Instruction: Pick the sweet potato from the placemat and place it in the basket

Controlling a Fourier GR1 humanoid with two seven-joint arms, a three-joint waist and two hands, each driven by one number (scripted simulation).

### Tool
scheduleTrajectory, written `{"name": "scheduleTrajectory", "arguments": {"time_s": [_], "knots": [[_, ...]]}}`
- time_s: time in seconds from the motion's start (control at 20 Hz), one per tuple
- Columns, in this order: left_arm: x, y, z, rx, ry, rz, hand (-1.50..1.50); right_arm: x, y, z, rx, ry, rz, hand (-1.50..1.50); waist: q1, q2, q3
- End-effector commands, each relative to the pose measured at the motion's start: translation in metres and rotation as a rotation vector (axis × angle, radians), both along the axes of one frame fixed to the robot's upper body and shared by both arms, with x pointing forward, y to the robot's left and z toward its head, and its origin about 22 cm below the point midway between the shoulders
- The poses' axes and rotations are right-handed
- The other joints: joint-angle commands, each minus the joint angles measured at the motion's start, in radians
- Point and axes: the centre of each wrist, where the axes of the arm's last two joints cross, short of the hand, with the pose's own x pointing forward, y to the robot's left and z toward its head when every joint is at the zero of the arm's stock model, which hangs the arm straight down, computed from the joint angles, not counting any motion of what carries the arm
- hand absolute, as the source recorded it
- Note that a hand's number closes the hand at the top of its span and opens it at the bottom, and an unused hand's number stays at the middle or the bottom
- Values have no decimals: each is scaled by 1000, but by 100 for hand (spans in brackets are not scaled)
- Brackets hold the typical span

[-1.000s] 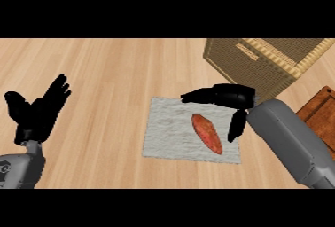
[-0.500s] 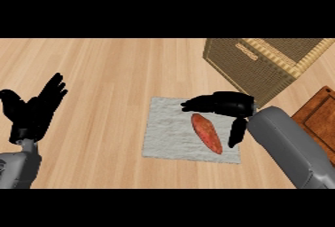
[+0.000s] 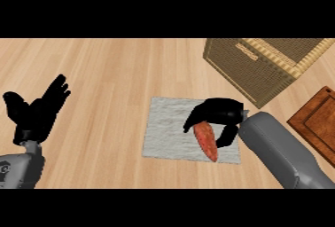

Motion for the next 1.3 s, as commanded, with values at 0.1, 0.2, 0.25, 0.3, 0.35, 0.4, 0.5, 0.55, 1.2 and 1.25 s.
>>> {"name": "scheduleTrajectory", "arguments": {"time_s": [0.1, 0.2, 0.25, 0.3, 0.35, 0.4, 0.5, 0.55, 1.2, 1.25], "knots": [[4, 8, 20, 5, 3, -4, 0, -10, -4, -7, -18, -1, 83, 150, -5, -1, 0], [-1, -16, 1, 0, -12, 22, 0, -22, 8, -11, -13, 5, 97, 150, -7, -2, 0], [1, 6, 0, -5, -6, 17, 0, -15, 17, -9, -13, -16, 99, 150, -4, 0, 0], [-7, -17, -9, -2, -5, -8, 0, -14, -5, -17, -26, -5, 115, 150, -2, 0, 1], [7, -2, -1, -6, 3, -5, 0, -18, -1, -19, -4, -6, 108, 150, -6, 0, 0], [0, 0, -9, -11, 19, 0, 0, -20, 6, -32, -28, -12, 115, 150, -1, 1, 1], [6, 3, 5, 8, 1, 1, 0, 3, 40, -14, -31, 7, -339, 150, 11, 4, -1], [3, 0, 0, 13, 6, 9, 0, 2, 28, -22, -32, 25, -482, 150, -6, 2, -2], [12, -18, 4, 0, -6, -82, 0, 41, 69, 52, 272, -24, -1455, 150, 104, 14, 1], [16, -25, 7, 9, -17, -101, 0, 43, 75, 64, 334, -66, -1499, 150, 110, 16, 1]]}}
